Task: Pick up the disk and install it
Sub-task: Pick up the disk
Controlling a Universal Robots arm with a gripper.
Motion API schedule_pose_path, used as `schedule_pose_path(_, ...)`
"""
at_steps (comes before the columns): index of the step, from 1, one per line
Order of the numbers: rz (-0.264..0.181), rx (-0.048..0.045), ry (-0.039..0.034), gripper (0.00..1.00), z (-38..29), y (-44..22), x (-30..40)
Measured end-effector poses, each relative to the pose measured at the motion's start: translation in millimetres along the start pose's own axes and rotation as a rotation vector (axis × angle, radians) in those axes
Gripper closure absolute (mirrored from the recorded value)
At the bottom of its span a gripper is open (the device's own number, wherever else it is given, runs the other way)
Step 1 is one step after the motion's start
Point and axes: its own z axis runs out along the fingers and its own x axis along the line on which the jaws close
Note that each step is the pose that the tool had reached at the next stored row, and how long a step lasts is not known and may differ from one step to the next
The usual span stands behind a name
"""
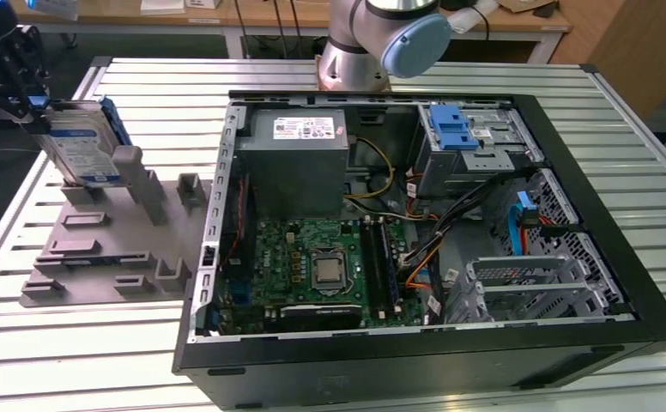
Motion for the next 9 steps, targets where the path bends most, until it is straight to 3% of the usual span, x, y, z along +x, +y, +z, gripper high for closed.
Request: schedule_pose_path(9,0.000,0.0001,0.0000,0.64,-2.6,0.0,-0.1)
